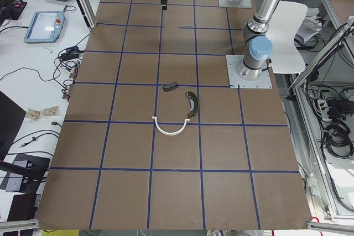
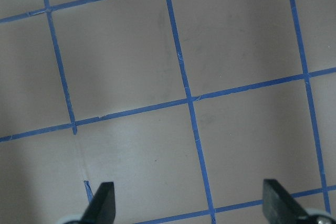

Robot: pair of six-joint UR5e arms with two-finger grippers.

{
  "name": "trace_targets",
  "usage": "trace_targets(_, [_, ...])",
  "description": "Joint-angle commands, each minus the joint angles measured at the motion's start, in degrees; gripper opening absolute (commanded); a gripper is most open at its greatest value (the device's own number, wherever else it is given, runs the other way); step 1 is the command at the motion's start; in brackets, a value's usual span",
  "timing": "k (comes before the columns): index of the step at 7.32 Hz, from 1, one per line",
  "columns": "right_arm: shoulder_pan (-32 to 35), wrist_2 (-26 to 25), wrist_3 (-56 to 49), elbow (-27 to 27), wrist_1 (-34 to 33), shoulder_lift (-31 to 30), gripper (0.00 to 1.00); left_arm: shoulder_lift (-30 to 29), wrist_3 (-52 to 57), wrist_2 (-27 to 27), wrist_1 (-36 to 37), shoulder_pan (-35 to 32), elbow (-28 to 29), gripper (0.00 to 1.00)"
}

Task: Place bearing gear from tray to pile

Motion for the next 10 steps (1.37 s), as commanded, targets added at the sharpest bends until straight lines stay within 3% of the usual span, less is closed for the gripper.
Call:
trace_targets(1, [0.1, 0.4, -5.2, 0.0, 1.1, 0.0, 1.0, 0.0, 0.0, 0.0, 0.0, 0.0, -0.1, 1.0])
trace_targets(3, [0.1, -1.3, -8.8, -0.1, 6.1, 0.6, 1.0, 0.0, 0.0, 0.0, 0.0, -0.1, -0.1, 1.0])
trace_targets(5, [-0.3, -1.6, -9.7, 0.0, 5.7, 0.7, 1.0, 0.0, 0.0, 0.0, 0.1, -0.1, -0.1, 1.0])
trace_targets(6, [-1.5, -3.1, -15.9, 0.0, 7.0, 0.8, 1.0, 0.0, 0.0, 0.0, 0.1, -0.1, -0.1, 1.0])
trace_targets(8, [-11.0, -5.9, -23.7, -0.3, 10.1, -0.8, 1.0, -0.1, 0.0, -0.1, 0.1, -0.1, -0.1, 1.0])
trace_targets(10, [-21.8, -7.1, -42.5, -0.3, 12.0, -2.0, 1.0, 0.0, 0.0, -0.1, 0.1, -0.1, -0.1, 1.0])
